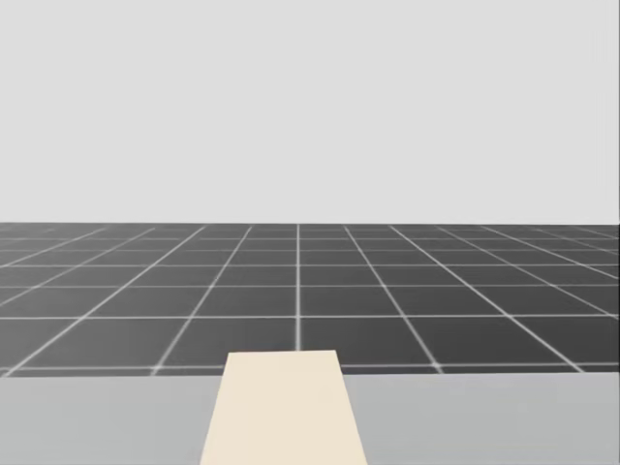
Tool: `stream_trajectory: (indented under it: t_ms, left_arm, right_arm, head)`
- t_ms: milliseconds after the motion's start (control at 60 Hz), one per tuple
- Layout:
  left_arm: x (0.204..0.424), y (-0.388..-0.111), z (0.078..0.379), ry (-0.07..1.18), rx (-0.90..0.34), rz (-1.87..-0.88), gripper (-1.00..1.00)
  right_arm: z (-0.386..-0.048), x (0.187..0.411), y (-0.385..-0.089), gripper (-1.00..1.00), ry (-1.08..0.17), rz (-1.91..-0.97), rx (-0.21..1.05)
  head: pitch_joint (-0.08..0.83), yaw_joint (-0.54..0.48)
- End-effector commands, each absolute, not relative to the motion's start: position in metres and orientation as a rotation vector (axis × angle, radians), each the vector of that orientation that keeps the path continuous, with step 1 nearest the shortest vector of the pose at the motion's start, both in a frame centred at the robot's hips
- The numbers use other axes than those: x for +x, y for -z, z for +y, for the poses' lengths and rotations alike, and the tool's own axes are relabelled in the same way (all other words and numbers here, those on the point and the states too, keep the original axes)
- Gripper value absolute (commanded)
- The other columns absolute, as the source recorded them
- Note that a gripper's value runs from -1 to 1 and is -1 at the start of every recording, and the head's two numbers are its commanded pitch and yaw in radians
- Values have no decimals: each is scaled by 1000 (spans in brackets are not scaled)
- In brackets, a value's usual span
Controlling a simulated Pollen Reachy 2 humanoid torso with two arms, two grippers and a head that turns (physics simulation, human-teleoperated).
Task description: Retrieve the object from inside the box.
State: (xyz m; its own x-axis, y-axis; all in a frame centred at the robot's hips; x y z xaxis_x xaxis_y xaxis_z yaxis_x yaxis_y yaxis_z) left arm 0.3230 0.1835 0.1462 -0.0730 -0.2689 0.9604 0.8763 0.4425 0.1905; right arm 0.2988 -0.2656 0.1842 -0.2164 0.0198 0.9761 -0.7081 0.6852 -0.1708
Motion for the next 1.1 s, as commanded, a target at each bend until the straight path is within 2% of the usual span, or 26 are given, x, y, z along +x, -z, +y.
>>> stream_trajectory:
  t_ms: [17, 283, 700, 717, 733, 750, 767, 967, 1100]
  left_arm:
    - [336, -145, 162, 1112, -631, -1269, -1000]
    - [349, -138, 123, 1162, -680, -1226, -1000]
    - [364, -134, 88, 1227, -711, -1189, -1000]
    - [364, -134, 87, 1227, -708, -1193, -733]
    - [364, -133, 87, 1225, -710, -1189, 6]
    - [364, -133, 87, 1225, -710, -1189, 6]
    - [364, -133, 88, 1225, -713, -1185, 929]
    - [361, -130, 105, 1219, -688, -1169, 1000]
    - [360, -133, 141, 1166, -647, -1183, 1000]
  right_arm:
    - [-266, 299, -185, -1000, -741, -1672, 560]
    - [-268, 298, -186, -1000, -743, -1679, 565]
    - [-270, 297, -188, -1000, -740, -1686, 557]
    - [-271, 297, -188, -1000, -740, -1686, 557]
    - [-271, 297, -188, -1000, -740, -1687, 557]
    - [-271, 297, -188, -1000, -740, -1687, 557]
    - [-271, 297, -188, -1000, -739, -1687, 557]
    - [-272, 297, -188, -1000, -739, -1688, 558]
    - [-273, 297, -189, -1000, -739, -1690, 559]
  head:
    - [-4, -28]
    - [-1, -37]
    - [3, -64]
    - [3, -65]
    - [3, -65]
    - [3, -65]
    - [3, -65]
    - [1, -67]
    - [-1, -64]
